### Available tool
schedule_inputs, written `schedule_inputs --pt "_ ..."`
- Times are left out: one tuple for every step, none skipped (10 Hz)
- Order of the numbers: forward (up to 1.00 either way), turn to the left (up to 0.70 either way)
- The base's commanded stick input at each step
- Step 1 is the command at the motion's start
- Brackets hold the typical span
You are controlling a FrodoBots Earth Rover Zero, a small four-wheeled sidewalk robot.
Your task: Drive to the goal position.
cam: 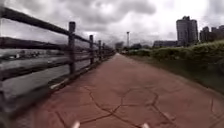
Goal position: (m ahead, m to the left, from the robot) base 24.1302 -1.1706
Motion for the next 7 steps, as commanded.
schedule_inputs --pt "1.0 0.0" --pt "1.0 0.0" --pt "1.0 0.0" --pt "1.0 0.0" --pt "1.0 0.0" --pt "1.0 0.0" --pt "1.0 0.0"
